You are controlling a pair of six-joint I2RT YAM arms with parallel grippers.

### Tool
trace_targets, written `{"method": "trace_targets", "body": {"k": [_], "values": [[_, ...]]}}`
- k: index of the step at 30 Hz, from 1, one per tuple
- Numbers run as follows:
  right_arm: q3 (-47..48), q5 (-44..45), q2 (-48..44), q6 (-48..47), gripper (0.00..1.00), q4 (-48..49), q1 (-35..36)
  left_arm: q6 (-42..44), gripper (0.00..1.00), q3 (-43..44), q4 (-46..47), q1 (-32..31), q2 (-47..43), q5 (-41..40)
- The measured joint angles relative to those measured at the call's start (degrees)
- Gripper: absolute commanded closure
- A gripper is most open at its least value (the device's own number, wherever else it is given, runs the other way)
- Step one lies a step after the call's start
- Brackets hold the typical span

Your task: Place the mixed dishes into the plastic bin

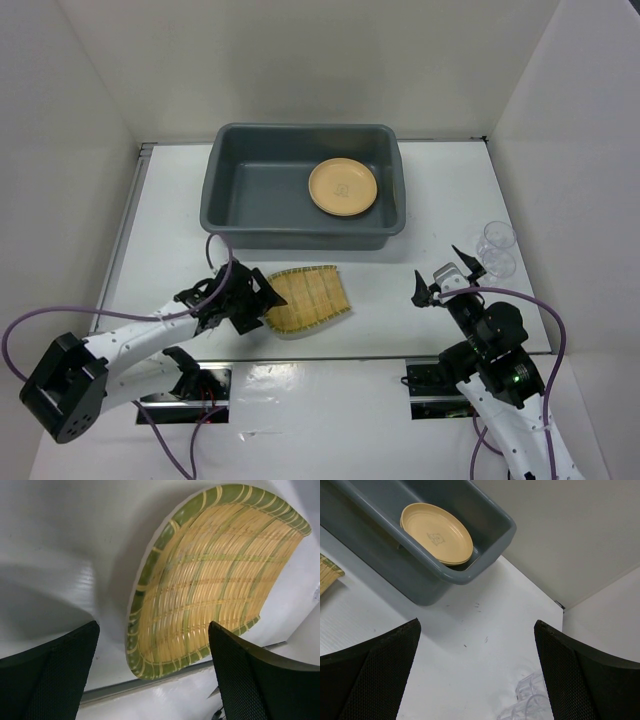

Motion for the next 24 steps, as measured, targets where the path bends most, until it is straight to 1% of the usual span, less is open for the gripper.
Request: {"method": "trace_targets", "body": {"k": [4, 8, 9, 11, 12, 16, 17, 20, 22, 24], "values": [[0.0, 0.04, 0.0, 0.0, 0.02, -0.02, 0.0, 1.38, 0.19, 0.0, 2.73, 0.13, 3.19, 1.88], [0.0, 0.07, 0.0, -0.02, 0.02, -0.07, 0.0, 3.52, 0.35, 2.23, 5.81, 0.13, 9.25, 4.31], [0.0, 0.09, 0.0, 0.0, 0.02, -0.07, 0.0, 4.09, 0.47, 3.34, 6.01, 0.13, 11.3, 4.63], [0.0, 0.09, 0.0, -0.02, 0.02, -0.09, 0.0, 5.22, 0.61, 5.2, 6.82, -0.13, 15.15, 5.16], [0.0, 0.09, 0.0, 0.0, 0.02, -0.09, 0.0, 5.35, 0.72, 5.95, 7.08, -0.33, 16.68, 5.33], [0.0, 0.39, 0.0, 0.0, 0.02, -0.09, 0.0, 5.22, 0.98, 8.9, 10.64, -1.29, 20.04, 8.39], [0.0, 0.46, 0.0, -0.02, 0.02, -0.09, 0.0, 5.68, 1.0, 9.62, 11.67, -1.53, 20.13, 8.94], [0.0, 0.63, 0.0, 0.0, 0.02, -0.09, 0.0, 6.6, 1.0, 10.54, 11.13, -2.29, 20.11, 8.94], [0.0, 0.9, 0.0, -0.02, 0.02, -0.09, 0.0, 6.82, 1.0, 10.91, 8.9, -2.56, 19.45, 9.11], [0.0, 0.94, 0.0, 0.0, 0.02, -0.09, 0.0, 7.87, 1.0, 12.39, 4.44, -3.04, 17.81, 9.31]]}}
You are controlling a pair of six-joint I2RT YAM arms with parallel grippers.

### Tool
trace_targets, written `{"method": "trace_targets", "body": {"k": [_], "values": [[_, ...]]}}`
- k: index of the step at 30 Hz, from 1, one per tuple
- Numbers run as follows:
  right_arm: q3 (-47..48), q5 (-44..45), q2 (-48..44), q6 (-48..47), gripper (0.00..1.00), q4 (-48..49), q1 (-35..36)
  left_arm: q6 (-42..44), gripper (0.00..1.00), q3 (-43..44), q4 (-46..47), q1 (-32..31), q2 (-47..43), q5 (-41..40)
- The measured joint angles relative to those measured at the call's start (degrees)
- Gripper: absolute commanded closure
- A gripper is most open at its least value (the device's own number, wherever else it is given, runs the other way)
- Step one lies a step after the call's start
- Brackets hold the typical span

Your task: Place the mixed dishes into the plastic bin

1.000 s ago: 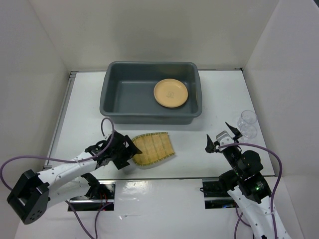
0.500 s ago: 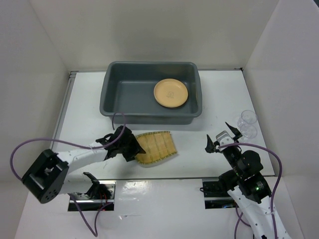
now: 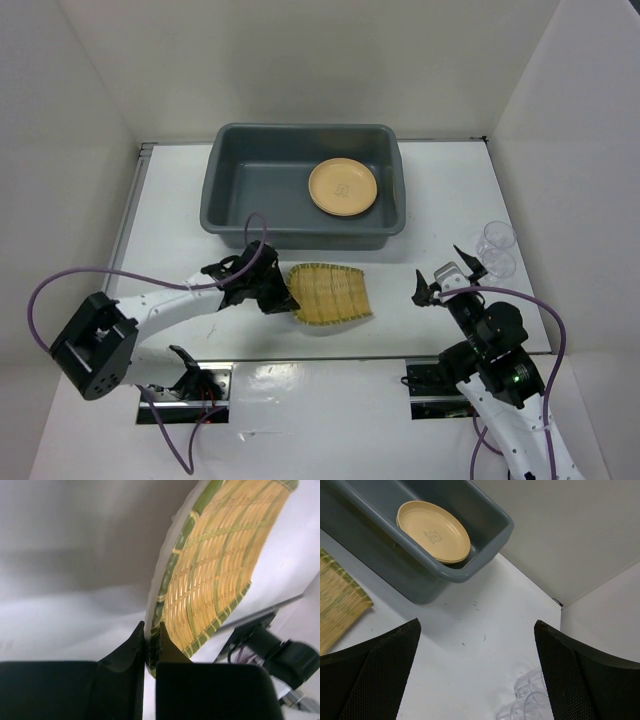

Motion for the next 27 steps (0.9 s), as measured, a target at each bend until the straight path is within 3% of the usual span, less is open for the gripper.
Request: {"method": "trace_targets", "body": {"k": [10, 16, 22, 27], "values": [[0.0, 1.11, 0.0, 0.0, 0.02, 0.02, 0.0, 12.92, 1.0, 13.11, -28.55, -2.25, -6.36, 11.52], [0.0, 2.05, 0.0, 0.0, 0.02, 0.02, 0.0, 20.65, 1.0, 30.01, -33.81, -1.73, -4.94, 20.48], [0.0, 2.34, 0.0, -0.02, 0.02, 0.04, 0.0, 26.29, 1.0, 52.52, -34.36, 5.2, 4.96, 29.11], [0.0, 2.36, 0.0, 0.0, 0.02, 0.07, 0.0, 28.3, 1.0, 69.77, -34.53, 16.72, 17.97, 32.83]]}}
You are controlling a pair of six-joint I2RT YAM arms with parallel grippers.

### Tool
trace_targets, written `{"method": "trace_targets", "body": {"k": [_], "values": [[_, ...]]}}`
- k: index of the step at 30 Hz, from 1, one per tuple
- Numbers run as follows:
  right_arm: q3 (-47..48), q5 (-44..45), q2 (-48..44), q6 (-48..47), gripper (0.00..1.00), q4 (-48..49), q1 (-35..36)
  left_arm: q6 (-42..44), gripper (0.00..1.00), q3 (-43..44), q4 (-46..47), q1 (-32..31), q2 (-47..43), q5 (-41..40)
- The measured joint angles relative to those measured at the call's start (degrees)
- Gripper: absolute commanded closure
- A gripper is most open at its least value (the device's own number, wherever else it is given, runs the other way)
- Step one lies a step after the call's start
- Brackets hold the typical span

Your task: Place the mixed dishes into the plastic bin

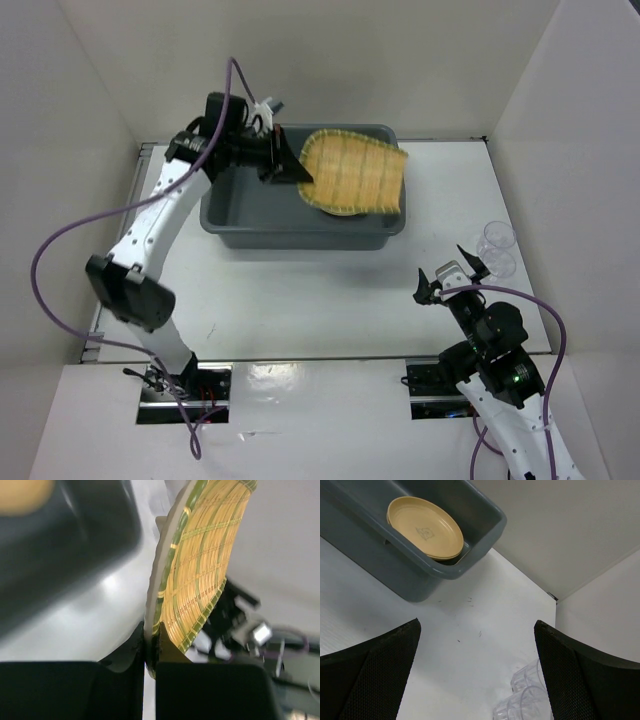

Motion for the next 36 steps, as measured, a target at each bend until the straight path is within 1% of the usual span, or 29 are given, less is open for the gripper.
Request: {"method": "trace_targets", "body": {"k": [3, 5, 7, 9, 10, 11, 12, 15, 19, 26, 36], "values": [[0.0, -0.02, 0.0, 0.02, 0.02, 0.0, 0.0, 0.81, 1.0, 11.65, 0.07, 6.25, 11.41, -0.24], [0.0, 0.0, 0.0, 0.02, 0.02, 0.02, 0.0, 1.14, 1.0, 21.9, -1.4, 9.22, 21.11, -0.81], [0.0, -0.02, 0.0, 0.02, 0.02, 0.04, 0.0, 2.08, 1.0, 33.42, -4.2, 10.82, 30.84, -1.55], [0.0, 0.02, 0.0, 0.02, 0.02, 0.07, 0.0, 2.27, 1.0, 49.11, -8.37, 11.43, 42.73, -2.19], [0.0, 0.04, 0.0, 0.04, 0.02, 0.09, 0.04, 1.97, 1.0, 55.45, -9.73, 11.45, 47.5, -2.36], [-0.02, 0.04, 0.0, 0.07, 0.02, 0.15, 0.15, 1.73, 1.0, 60.7, -10.62, 11.45, 51.87, -2.01], [-0.02, 0.04, 0.0, 0.11, 0.02, 0.2, 0.31, 1.51, 1.0, 62.73, -11.39, 11.39, 54.38, -1.81], [-0.02, 0.04, 0.0, 0.24, 0.02, 0.2, 0.44, 0.57, 1.0, 68.0, -15.17, 10.84, 59.82, -2.1], [-0.02, 0.04, 0.0, 0.26, 0.02, 0.2, 0.52, -0.59, 1.0, 70.6, -16.65, 10.16, 62.82, -1.22], [-0.02, 0.04, 0.0, 0.26, 0.02, 0.2, 0.52, -2.78, 1.0, 71.8, -15.43, 9.16, 65.61, 0.81], [-0.02, 0.24, 0.0, 0.26, 0.02, 0.2, 0.55, -2.71, 1.0, 71.97, -14.51, 8.92, 74.73, 0.85]]}}
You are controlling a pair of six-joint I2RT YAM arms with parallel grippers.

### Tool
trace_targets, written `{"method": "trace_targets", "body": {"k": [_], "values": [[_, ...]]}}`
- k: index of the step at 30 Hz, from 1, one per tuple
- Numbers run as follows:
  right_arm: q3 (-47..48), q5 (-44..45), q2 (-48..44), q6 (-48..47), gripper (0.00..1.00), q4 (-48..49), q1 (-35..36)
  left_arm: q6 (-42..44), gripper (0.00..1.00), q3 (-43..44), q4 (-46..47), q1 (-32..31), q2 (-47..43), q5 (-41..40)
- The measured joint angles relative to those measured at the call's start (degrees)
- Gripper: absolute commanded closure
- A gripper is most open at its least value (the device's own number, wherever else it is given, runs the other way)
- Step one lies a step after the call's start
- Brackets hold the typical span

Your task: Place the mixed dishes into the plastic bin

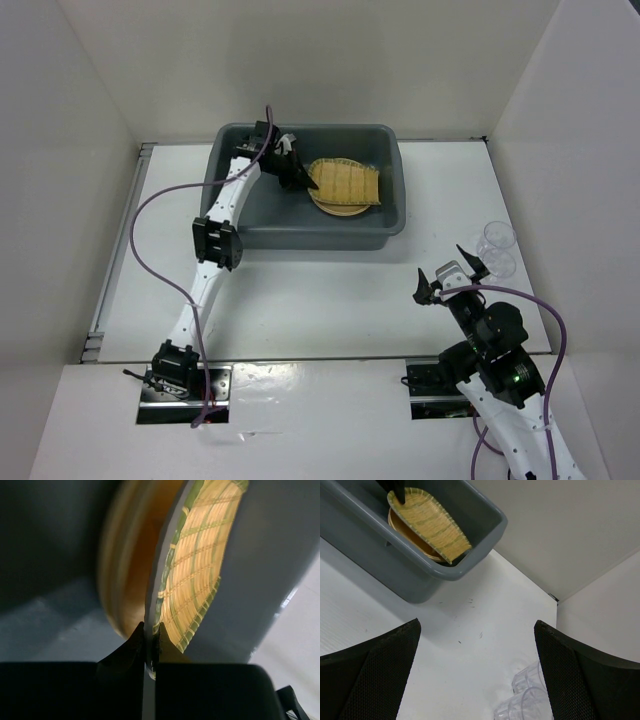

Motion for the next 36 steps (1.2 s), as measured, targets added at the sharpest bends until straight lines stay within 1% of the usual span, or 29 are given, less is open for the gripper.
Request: {"method": "trace_targets", "body": {"k": [6, 7, 8, 9, 10, 12, 13, 17, 20, 22, 24, 26, 28, 29, 31, 32, 34, 36], "values": [[0.0, 0.07, 0.0, 0.0, 0.02, 0.02, 0.0, -0.11, 1.0, 0.0, 1.77, 0.0, 2.29, 1.31], [0.0, 0.17, 0.0, 0.0, 0.02, 0.02, 0.0, -0.11, 0.99, 0.0, 2.23, 0.0, 2.32, 1.31], [0.0, 0.35, 0.0, 0.0, 0.02, 0.02, 0.0, -0.13, 0.93, 0.02, 2.67, 0.0, 2.32, 1.31], [0.0, 0.44, 0.0, 0.0, 0.02, 0.02, 0.0, -0.15, 0.83, 0.02, 3.13, -0.02, 2.36, 1.29], [0.0, 0.59, 0.0, 0.0, 0.02, 0.02, 0.0, -0.07, 0.54, 0.02, 3.52, -0.02, 2.4, 1.31], [0.0, 0.81, 0.0, 0.0, 0.02, 0.02, 0.0, -0.68, 0.3, 0.02, 4.11, -0.04, 2.49, 2.38], [0.0, 0.85, 0.0, 0.0, 0.02, 0.02, 0.0, -1.57, 0.0, 0.17, 4.83, -0.07, 2.49, 3.34], [0.0, 0.92, 0.0, 0.0, 0.02, 0.02, 0.0, -1.38, 0.0, 1.16, 5.88, -0.39, 2.34, 2.58], [0.0, 1.4, 0.0, 0.57, 0.02, 0.17, 0.0, -0.46, 0.0, 1.05, 5.29, -0.37, 1.07, -0.48], [0.0, 2.69, 0.0, 1.53, 0.02, 0.55, 0.02, 1.27, 0.0, 0.68, 3.78, -0.04, -1.27, -4.63], [-0.02, 5.14, 0.22, 3.28, 0.02, 1.49, 0.09, 3.3, 0.0, 0.2, 1.51, 0.74, -5.46, -9.97], [0.48, 7.72, 2.12, 4.98, 0.02, 2.38, 0.11, 5.51, 0.0, 0.02, -1.29, 1.05, -11.5, -17.94], [2.97, 10.56, 8.39, 7.04, 0.02, 2.05, 0.11, 8.04, 0.0, -0.02, -3.65, 1.25, -18.99, -26.12], [5.57, 12.22, 13.51, 8.2, 0.02, 1.07, 0.13, 9.49, 0.0, -0.02, -4.48, 1.01, -23.1, -29.42], [12.24, 14.69, 25.42, 10.19, 0.02, 0.07, -0.02, 11.5, 0.0, 1.38, -5.77, -0.48, -31.21, -34.4], [14.93, 15.23, 29.42, 10.73, 0.02, 0.02, -0.5, 12.13, 0.0, 2.19, -6.19, -1.29, -33.48, -35.54], [20.24, 14.8, 37.83, 11.02, 0.02, 0.26, -3.21, 12.39, 0.0, 3.04, -7.28, -3.52, -38.25, -38.29], [24.28, 12.46, 44.35, 10.93, 0.02, 0.2, -8.76, 12.37, 0.0, 3.04, -8.55, -6.01, -40.41, -41.13]]}}
